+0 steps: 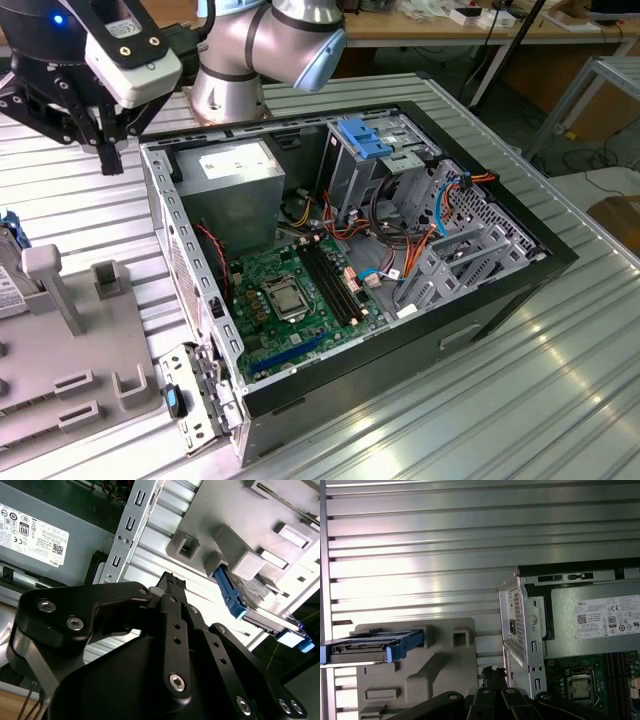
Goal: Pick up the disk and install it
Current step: 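Reach for the disk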
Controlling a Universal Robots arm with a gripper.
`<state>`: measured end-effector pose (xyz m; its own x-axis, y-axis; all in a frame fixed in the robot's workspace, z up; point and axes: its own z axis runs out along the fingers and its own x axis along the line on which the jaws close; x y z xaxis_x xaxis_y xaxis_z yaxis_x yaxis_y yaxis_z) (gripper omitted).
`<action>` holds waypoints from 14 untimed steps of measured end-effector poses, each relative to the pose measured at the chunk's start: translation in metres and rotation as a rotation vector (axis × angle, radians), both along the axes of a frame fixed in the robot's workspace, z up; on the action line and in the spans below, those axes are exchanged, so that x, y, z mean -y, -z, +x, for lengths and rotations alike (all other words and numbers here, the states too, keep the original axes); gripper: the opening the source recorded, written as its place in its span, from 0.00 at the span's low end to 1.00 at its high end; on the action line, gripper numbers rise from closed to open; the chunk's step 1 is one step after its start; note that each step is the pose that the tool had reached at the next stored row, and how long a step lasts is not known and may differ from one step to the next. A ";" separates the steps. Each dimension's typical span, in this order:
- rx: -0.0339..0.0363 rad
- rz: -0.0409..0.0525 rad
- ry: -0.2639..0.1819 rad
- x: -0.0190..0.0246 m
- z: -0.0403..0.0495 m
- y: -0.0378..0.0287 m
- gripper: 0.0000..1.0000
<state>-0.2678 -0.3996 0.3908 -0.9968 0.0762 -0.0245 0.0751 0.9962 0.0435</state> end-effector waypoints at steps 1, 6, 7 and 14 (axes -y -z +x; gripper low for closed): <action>0.0000 0.0000 0.000 0.0000 -0.0008 0.0000 0.11; 0.0001 0.0001 0.000 0.0000 -0.0066 0.0002 0.11; 0.0000 0.0000 0.000 0.0000 -0.0084 0.0002 0.11; 0.0000 0.0001 0.000 0.0001 -0.0167 0.0005 0.11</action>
<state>-0.2845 -0.3997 0.3903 -0.9968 0.0762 -0.0245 0.0751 0.9962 0.0435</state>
